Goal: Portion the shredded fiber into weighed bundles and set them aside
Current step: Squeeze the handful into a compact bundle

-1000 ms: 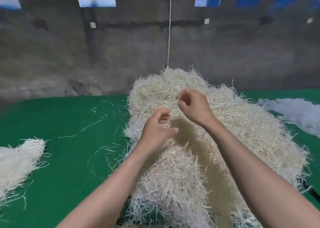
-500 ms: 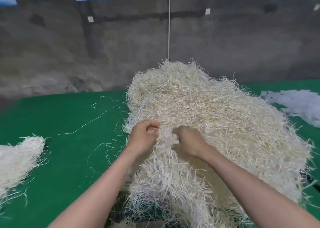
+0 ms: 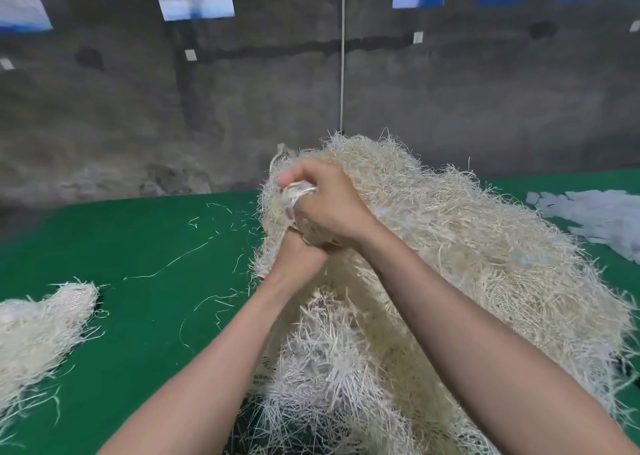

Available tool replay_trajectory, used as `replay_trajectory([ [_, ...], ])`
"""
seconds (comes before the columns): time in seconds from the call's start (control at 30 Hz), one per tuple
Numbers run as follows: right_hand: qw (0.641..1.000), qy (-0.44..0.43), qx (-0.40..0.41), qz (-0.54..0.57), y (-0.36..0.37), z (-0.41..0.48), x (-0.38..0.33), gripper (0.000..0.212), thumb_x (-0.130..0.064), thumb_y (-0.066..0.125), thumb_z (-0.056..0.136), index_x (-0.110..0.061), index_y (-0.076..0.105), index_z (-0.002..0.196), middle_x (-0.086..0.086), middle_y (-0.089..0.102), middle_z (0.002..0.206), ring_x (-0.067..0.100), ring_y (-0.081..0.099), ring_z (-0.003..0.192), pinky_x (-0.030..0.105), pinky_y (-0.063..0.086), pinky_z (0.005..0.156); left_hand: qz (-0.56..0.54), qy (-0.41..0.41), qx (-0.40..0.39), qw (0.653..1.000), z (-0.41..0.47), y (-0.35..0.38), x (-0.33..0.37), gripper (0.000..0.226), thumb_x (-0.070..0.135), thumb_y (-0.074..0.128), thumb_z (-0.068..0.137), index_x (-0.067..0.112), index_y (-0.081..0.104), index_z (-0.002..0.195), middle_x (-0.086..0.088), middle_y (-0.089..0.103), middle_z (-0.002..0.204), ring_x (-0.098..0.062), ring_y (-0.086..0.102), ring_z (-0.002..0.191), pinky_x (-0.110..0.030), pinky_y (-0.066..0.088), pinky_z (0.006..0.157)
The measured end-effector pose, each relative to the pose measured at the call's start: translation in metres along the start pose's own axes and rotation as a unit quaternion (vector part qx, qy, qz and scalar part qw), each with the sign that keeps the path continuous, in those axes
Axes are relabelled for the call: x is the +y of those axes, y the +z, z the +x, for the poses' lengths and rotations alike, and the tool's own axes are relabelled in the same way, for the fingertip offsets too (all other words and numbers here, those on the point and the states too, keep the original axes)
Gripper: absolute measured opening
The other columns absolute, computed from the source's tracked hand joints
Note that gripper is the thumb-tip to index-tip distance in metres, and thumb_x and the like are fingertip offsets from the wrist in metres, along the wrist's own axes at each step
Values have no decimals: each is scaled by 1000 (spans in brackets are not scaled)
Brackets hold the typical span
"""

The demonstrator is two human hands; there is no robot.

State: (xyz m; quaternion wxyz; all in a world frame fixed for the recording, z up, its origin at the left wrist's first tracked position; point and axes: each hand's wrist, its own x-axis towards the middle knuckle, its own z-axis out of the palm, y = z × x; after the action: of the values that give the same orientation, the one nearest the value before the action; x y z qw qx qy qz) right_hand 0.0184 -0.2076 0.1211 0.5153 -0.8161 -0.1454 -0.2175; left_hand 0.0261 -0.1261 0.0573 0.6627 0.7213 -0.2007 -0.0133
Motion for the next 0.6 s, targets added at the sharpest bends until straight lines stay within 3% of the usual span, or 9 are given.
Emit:
replay_trajectory([
  [0.07,996,37,-69,38,-12,4,5,36,12,63,72,-16,61,94,1,63,102,15,62,95,23,50,79,-67,-83,77,991,11,-3,2,25,-5,45,91,5,60,108,3,69,88,-14,63,86,-18,51,61],
  [0.13,993,66,42,90,-41,4,17,32,8,64,76,-20,60,91,2,63,103,13,62,89,21,49,66,-102,-141,124,977,22,-16,3,40,-6,38,93,5,50,130,-7,55,129,-23,49,123,-27,40,99],
  [0.2,988,94,110,58,-63,-3,36,18,-12,72,78,-22,58,85,-3,65,93,7,61,85,24,45,69,-122,-144,154,970,35,-34,-2,44,-3,39,94,2,39,138,-12,38,147,-28,35,135,-35,26,111],
  [0.23,990,126,53,12,-63,-8,46,28,-32,77,73,-21,58,90,-5,64,96,4,59,87,26,44,75,-149,-146,158,965,38,-38,-1,47,0,40,95,3,35,141,-11,33,150,-28,31,138,-39,22,114],
  [0.3,969,191,-111,-108,-34,-19,63,84,-64,74,55,-21,47,122,-3,54,127,10,53,110,31,41,91,-174,-157,169,957,42,-39,3,48,2,39,95,7,36,142,-8,31,152,-29,27,140,-45,21,115],
  [0.37,947,203,-158,-191,8,-31,81,108,-64,74,54,-27,25,143,0,48,135,21,46,123,41,32,107,-237,-164,172,942,46,-40,11,38,3,40,94,7,51,130,-13,46,141,-31,45,128,-51,36,107],
  [0.47,908,152,-80,-383,16,-38,120,75,-42,69,80,-15,32,139,-4,60,86,21,58,99,48,32,110,-272,-153,173,934,48,-56,23,23,4,41,91,6,63,98,-16,55,126,-35,57,112,-61,44,94],
  [0.53,870,196,-41,-450,-8,-37,134,60,-44,63,86,-14,40,132,0,64,99,21,60,97,42,44,99,-271,-140,168,937,51,-71,23,22,9,41,90,7,57,106,-17,47,139,-39,48,124,-62,37,100],
  [0.6,858,212,-63,-463,-25,-32,131,68,-51,66,81,-19,40,135,2,60,116,20,56,106,40,42,97,-270,-144,175,936,49,-76,21,23,11,44,86,7,57,104,-18,47,139,-38,48,124,-55,45,96],
])
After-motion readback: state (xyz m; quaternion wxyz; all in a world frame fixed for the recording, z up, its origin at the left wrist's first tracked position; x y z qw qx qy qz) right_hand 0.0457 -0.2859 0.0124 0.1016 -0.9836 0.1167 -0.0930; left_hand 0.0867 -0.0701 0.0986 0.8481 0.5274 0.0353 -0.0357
